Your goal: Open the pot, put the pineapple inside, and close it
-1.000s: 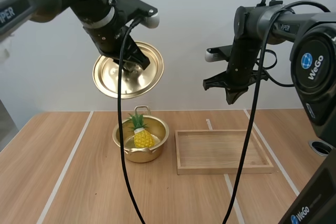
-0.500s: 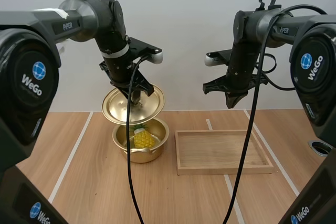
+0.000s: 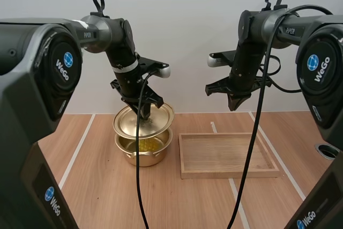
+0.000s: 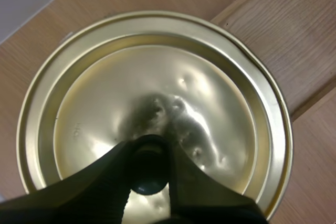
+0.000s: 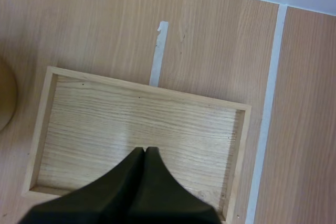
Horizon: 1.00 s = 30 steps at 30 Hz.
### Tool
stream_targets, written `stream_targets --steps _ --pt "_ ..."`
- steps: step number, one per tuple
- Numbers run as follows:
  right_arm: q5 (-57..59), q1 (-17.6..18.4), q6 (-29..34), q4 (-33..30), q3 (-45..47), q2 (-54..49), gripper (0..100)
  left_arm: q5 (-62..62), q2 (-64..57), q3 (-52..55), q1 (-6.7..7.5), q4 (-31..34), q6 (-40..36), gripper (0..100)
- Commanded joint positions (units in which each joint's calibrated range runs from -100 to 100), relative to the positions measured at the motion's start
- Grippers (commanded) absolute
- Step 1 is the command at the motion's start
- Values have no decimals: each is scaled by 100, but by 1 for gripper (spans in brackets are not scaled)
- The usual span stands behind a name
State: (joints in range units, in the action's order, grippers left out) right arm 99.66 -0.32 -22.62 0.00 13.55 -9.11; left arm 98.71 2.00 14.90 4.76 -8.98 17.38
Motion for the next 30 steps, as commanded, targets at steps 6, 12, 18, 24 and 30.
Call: stream_targets --steps 6,12,18,24,30 --pt "34 -18 -104 44 2 -91 0 -552 291 347 15 36 29 0" --pt "34 -18 -116 55 2 -91 0 -907 339 404 15 3 29 0" --pt "34 -18 -127 55 2 -91 0 -1306 339 799 15 78 29 0" --pt "34 -18 -201 71 2 -91 0 -1552 364 969 15 286 29 10" --pt "34 -18 -225 104 2 -91 0 -1552 363 969 15 274 1 65"
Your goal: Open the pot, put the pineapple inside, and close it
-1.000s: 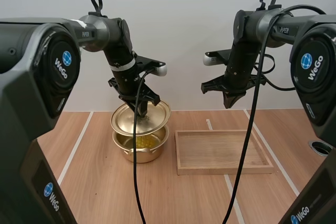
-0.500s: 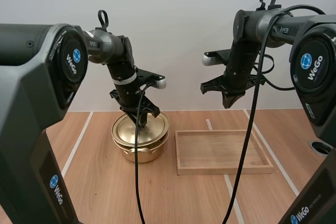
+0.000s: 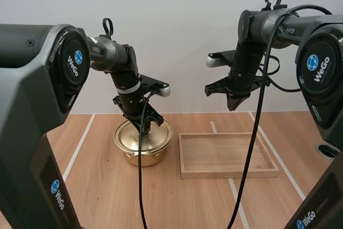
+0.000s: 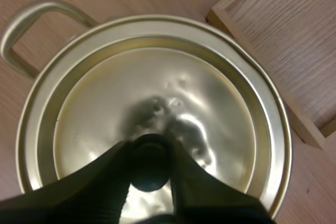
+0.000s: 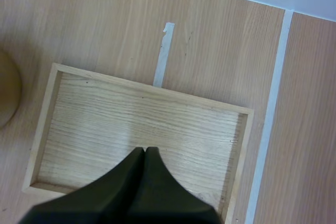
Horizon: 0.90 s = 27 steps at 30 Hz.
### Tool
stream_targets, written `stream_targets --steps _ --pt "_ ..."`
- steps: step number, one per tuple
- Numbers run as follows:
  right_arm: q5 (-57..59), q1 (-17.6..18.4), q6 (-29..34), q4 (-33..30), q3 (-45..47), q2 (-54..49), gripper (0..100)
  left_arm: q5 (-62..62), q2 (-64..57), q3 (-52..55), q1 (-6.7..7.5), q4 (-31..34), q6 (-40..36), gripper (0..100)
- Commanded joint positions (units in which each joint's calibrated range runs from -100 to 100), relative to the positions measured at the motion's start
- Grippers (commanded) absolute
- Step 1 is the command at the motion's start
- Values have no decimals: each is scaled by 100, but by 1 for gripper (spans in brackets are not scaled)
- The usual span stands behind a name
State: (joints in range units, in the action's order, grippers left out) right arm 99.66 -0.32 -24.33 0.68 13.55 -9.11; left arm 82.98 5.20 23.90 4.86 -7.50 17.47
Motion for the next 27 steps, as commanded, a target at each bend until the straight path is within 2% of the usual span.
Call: stream_targets --steps 1,3,5,14,16,27 --pt "34 -18 -54 36 2 -91 0 21 43 69 5 126 -18 76" --pt "34 -18 -54 36 2 -91 0 21 43 69 5 126 -16 92" --pt "34 -18 -63 36 2 -91 0 21 43 69 5 136 -16 96" --pt "34 -18 -63 36 2 -91 0 93 -345 -127 5 213 -16 97" --pt "34 -18 -63 36 2 -91 0 303 -568 -374 5 213 -16 100" --pt "34 -18 -62 74 2 -118 0 1526 -2213 -2258 5 497 -284 100"
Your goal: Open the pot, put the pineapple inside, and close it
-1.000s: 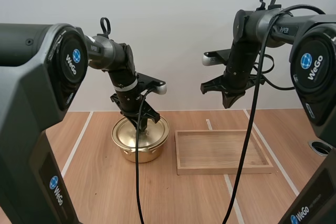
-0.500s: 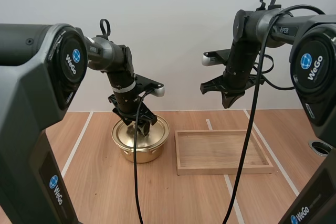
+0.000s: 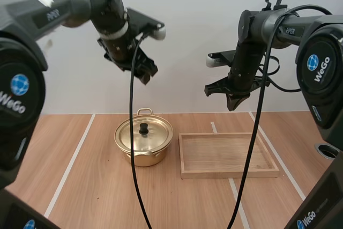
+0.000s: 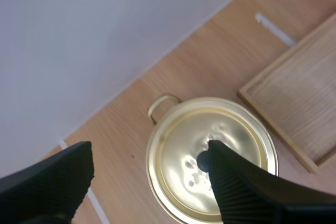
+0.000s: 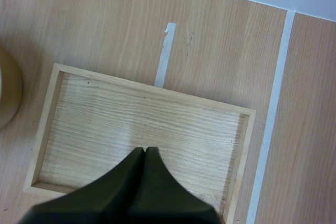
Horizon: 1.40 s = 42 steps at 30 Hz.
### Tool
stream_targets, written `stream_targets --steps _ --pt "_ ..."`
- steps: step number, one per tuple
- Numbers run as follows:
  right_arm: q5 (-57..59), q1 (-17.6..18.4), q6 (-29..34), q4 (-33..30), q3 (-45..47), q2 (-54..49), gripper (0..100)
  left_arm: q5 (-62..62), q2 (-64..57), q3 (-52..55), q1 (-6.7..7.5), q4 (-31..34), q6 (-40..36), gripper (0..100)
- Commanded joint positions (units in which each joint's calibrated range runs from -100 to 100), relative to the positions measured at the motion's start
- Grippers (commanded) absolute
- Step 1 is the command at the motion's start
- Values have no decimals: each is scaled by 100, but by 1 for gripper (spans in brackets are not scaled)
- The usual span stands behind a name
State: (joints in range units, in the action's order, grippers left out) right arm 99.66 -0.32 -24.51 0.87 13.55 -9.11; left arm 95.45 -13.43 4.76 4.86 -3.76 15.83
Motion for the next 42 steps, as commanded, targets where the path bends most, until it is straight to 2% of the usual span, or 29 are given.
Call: stream_targets --steps 1,7,11,12,15,21,24,30,37,42 --pt "34 -18 -44 54 2 -145 0 370 -495 -519 5 177 -158 100" --pt "34 -18 -44 54 -23 -380 0 455 -1122 -1448 5 441 -296 100" --pt "34 -18 -32 54 -182 -743 0 455 -1467 -1606 -3 521 -296 100" --pt "34 -18 -12 54 -310 -843 0 455 -1522 -1606 -3 521 -296 96" --pt "34 -18 105 106 -884 -1152 0 455 -1655 -1606 -39 534 -304 75" --pt "34 -18 105 137 -2180 -1576 0 455 -1912 -1625 -248 534 -338 22" --pt "34 -18 105 137 -2694 -1645 0 455 -1978 -1770 -293 534 -366 2" --pt "34 -18 115 137 -3247 -1732 0 455 -2084 -2147 -359 477 -412 0" --pt "34 -18 211 137 -3578 -1954 0 455 -2084 -2284 -608 93 -398 0" --pt "34 -18 211 137 -3698 -2000 0 455 -2089 -2284 -633 -85 -381 0"
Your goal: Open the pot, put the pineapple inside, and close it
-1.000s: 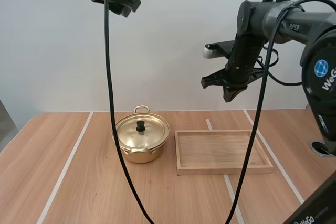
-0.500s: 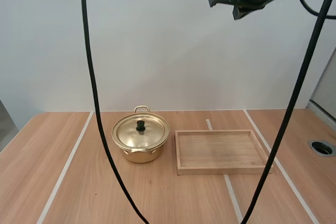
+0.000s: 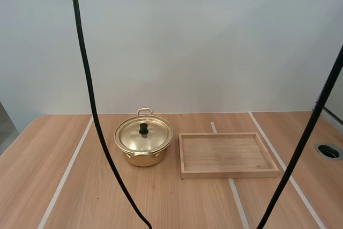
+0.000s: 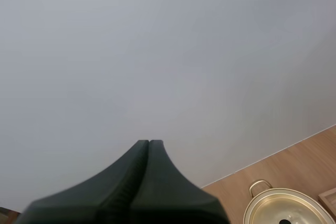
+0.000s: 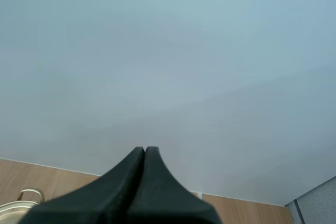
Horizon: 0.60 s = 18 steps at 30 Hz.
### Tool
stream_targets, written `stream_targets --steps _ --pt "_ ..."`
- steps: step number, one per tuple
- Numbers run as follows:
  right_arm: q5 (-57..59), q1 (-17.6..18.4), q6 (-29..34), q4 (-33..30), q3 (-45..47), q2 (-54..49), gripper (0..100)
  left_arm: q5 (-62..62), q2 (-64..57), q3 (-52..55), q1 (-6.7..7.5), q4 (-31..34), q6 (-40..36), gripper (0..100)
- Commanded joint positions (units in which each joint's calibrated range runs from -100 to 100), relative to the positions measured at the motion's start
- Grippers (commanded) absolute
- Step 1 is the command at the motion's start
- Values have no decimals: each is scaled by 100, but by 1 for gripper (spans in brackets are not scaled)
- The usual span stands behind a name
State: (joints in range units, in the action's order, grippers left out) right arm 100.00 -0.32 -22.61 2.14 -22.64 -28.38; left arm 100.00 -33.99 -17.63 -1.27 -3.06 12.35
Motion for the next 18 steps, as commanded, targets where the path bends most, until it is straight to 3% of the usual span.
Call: stream_targets --steps 1,15,18 --pt "0 -18 21 0 -80 -74 0 0 -33 -46 -20 -154 -34 0" --pt "0 -18 151 -70 -80 -74 0 0 -43 -21 -171 -661 -102 0" --pt "0 -92 343 3 -80 -153 0 0 -43 -21 -335 -912 -242 0"
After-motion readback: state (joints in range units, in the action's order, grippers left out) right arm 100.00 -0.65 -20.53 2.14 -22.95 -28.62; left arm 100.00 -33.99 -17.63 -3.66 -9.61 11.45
